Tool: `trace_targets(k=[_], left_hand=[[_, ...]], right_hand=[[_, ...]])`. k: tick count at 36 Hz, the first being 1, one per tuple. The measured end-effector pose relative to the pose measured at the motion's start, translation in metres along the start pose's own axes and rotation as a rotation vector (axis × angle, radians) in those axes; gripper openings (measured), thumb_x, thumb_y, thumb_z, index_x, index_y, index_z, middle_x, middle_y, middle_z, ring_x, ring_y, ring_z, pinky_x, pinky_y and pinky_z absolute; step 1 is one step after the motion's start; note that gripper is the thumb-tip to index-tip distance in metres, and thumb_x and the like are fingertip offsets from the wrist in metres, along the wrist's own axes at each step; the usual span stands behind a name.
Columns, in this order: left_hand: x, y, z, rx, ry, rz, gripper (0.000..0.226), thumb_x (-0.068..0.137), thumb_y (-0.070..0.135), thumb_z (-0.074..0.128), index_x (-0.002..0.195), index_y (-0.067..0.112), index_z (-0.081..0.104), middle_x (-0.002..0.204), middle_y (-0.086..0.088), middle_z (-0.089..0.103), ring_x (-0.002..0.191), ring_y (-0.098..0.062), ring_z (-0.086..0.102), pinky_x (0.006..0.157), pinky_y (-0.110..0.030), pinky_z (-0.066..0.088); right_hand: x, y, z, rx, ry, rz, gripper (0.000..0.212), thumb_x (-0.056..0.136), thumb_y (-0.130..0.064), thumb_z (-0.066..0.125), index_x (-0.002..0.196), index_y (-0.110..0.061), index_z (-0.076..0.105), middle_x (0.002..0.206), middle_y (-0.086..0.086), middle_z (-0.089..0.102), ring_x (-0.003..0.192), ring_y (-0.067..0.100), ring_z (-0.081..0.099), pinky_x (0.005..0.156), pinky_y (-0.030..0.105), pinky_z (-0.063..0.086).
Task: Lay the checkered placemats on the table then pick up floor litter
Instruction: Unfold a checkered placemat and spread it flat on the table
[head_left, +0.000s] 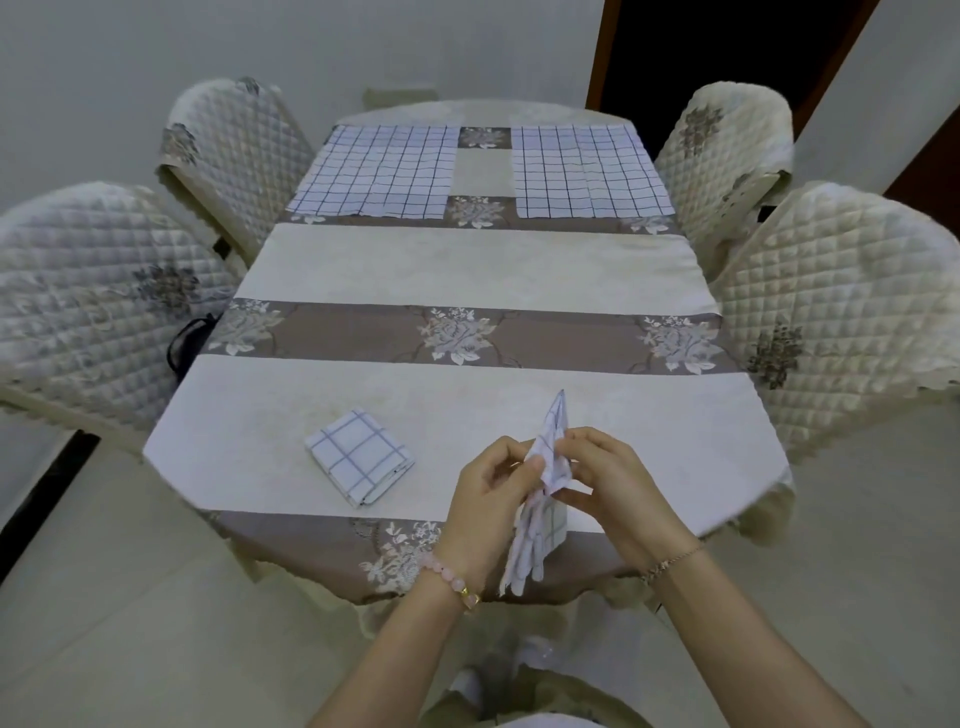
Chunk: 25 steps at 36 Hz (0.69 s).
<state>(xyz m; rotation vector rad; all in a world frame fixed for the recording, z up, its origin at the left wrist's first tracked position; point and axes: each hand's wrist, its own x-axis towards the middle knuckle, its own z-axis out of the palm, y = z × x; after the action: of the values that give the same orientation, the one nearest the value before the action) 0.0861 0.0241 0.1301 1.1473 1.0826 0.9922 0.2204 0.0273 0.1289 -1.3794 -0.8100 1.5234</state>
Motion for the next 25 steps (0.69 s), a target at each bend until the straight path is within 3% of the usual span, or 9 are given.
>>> trace_targets(k=[3, 6, 10, 12, 14, 16, 19, 22, 25], left_hand=[[0.002, 0.002, -0.006, -0.092, 0.109, -0.082, 0.022, 0.095, 0.010, 0.047, 0.073, 0.011, 0.046, 0.072, -0.002, 0.056, 0.074, -0.014, 0.058, 0.067, -0.022, 0.055], [0.009, -0.002, -0.022, 0.016, 0.280, -0.069, 0.025, 0.098, 0.015, 0.041, 0.073, 0.016, 0.040, 0.067, 0.000, 0.048, 0.067, -0.010, 0.048, 0.064, -0.029, 0.044], [0.022, -0.009, -0.047, 0.227, 0.444, 0.015, 0.026, 0.098, 0.024, 0.041, 0.073, 0.018, 0.037, 0.054, 0.007, 0.027, 0.038, -0.001, 0.027, 0.040, -0.014, 0.023], [0.028, -0.011, -0.057, 0.279, 0.459, 0.034, 0.024, 0.098, 0.027, 0.042, 0.078, 0.015, 0.042, 0.053, 0.002, 0.030, 0.040, -0.002, 0.027, 0.040, -0.015, 0.023], [0.033, -0.014, -0.065, 0.296, 0.442, 0.030, 0.024, 0.098, 0.028, 0.043, 0.083, 0.010, 0.046, 0.060, -0.010, 0.040, 0.053, -0.013, 0.036, 0.049, -0.024, 0.029], [0.036, -0.018, -0.069, 0.317, 0.427, 0.024, 0.024, 0.098, 0.028, 0.045, 0.082, 0.010, 0.047, 0.065, -0.015, 0.044, 0.059, -0.019, 0.035, 0.055, -0.027, 0.028], [0.041, -0.025, -0.071, 0.355, 0.421, 0.038, 0.025, 0.097, 0.028, 0.045, 0.078, 0.012, 0.045, 0.055, -0.006, 0.036, 0.048, -0.012, 0.027, 0.044, -0.020, 0.025], [0.046, -0.038, -0.074, 0.332, 0.498, 0.001, 0.024, 0.098, 0.027, 0.045, 0.082, 0.009, 0.047, 0.052, 0.004, 0.036, 0.046, -0.010, 0.027, 0.040, -0.014, 0.025], [0.054, -0.051, -0.075, 0.301, 0.584, -0.063, 0.024, 0.098, 0.028, 0.043, 0.086, 0.007, 0.047, 0.056, 0.000, 0.041, 0.048, -0.013, 0.032, 0.046, -0.022, 0.029]], right_hand=[[0.004, 0.000, -0.011, 0.001, 0.032, 0.010, 0.020, 0.093, -0.008, 0.046, 0.078, -0.013, 0.058, 0.080, 0.004, 0.060, 0.075, 0.015, 0.057, 0.062, 0.022, 0.050], [0.009, 0.000, -0.027, 0.018, 0.113, -0.004, 0.016, 0.092, -0.008, 0.047, 0.079, -0.013, 0.055, 0.079, 0.005, 0.052, 0.077, 0.017, 0.047, 0.064, 0.027, 0.042], [0.013, 0.000, -0.047, -0.002, 0.164, -0.010, 0.011, 0.093, -0.014, 0.052, 0.089, -0.009, 0.060, 0.086, 0.008, 0.058, 0.078, 0.018, 0.053, 0.063, 0.030, 0.042], [0.017, 0.001, -0.054, -0.051, 0.189, -0.012, 0.011, 0.092, -0.015, 0.057, 0.092, -0.007, 0.064, 0.091, 0.008, 0.064, 0.081, 0.021, 0.059, 0.072, 0.035, 0.049], [0.021, 0.004, -0.059, -0.115, 0.236, -0.019, 0.015, 0.091, -0.016, 0.060, 0.099, -0.005, 0.066, 0.097, 0.010, 0.068, 0.088, 0.024, 0.063, 0.082, 0.038, 0.051], [0.024, 0.008, -0.062, -0.138, 0.249, -0.029, 0.012, 0.090, -0.018, 0.062, 0.094, -0.009, 0.069, 0.095, 0.005, 0.070, 0.085, 0.020, 0.066, 0.074, 0.031, 0.055], [0.027, 0.014, -0.066, -0.098, 0.248, -0.004, 0.013, 0.089, -0.022, 0.062, 0.084, -0.014, 0.071, 0.083, 0.001, 0.074, 0.070, 0.011, 0.070, 0.057, 0.020, 0.055], [0.031, 0.023, -0.071, -0.032, 0.180, 0.090, 0.024, 0.091, -0.031, 0.058, 0.090, -0.010, 0.071, 0.087, 0.006, 0.076, 0.078, 0.019, 0.071, 0.071, 0.034, 0.057], [0.030, 0.036, -0.071, 0.053, 0.073, 0.186, 0.024, 0.090, -0.027, 0.060, 0.101, -0.008, 0.068, 0.098, 0.011, 0.075, 0.090, 0.028, 0.071, 0.076, 0.039, 0.057]])
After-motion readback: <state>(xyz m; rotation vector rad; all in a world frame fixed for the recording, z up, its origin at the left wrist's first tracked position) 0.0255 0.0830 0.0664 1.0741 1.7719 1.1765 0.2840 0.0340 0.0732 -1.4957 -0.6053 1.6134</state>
